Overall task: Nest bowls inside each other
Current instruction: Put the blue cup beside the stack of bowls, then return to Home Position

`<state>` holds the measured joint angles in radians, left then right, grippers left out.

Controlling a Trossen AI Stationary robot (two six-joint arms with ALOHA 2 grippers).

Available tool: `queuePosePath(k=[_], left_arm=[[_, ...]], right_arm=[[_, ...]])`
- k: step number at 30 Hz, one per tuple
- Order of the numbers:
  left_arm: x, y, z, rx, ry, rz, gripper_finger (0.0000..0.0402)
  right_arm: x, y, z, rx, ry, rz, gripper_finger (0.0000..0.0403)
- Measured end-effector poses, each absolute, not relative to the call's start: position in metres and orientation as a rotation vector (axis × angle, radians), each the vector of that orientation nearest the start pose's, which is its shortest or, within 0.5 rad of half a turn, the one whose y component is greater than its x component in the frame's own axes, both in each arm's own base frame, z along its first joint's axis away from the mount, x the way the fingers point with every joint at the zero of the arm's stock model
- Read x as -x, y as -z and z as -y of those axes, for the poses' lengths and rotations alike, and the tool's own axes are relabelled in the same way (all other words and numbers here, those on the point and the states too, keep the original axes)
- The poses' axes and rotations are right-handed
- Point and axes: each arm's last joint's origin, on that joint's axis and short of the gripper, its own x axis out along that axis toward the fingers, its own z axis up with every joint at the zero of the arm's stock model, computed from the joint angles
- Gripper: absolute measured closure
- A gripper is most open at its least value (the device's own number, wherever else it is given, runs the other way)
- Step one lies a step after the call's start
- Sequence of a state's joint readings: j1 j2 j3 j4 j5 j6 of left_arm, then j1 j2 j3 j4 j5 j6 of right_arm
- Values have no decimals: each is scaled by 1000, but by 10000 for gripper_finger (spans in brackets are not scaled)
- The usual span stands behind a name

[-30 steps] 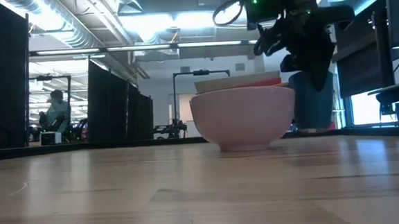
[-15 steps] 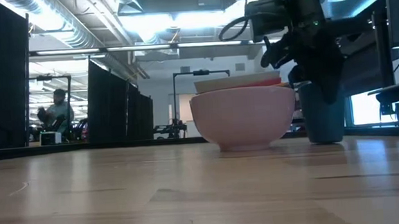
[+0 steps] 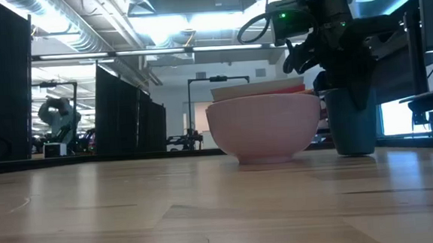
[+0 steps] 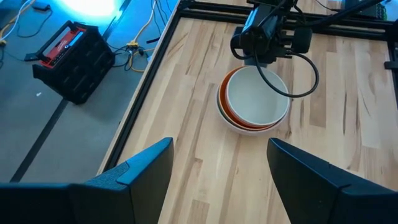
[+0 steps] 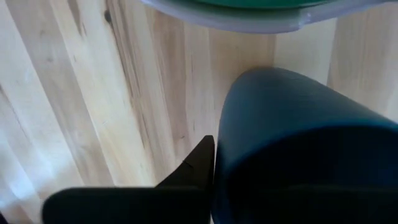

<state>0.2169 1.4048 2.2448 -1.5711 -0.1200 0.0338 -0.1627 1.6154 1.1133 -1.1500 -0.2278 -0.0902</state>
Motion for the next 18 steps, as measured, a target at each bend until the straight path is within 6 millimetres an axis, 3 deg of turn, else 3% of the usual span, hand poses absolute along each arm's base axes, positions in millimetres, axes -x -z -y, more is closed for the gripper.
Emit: queuePosePath(k=[7, 18], left_arm=[[-162, -522, -39, 3, -309, -739, 158], [-163, -522, -39, -3, -306, -740, 158]], right_arm=[[-262, -212, 36, -248, -123, -1591, 354], [-272, -271, 38, -222, -140, -1557, 337]])
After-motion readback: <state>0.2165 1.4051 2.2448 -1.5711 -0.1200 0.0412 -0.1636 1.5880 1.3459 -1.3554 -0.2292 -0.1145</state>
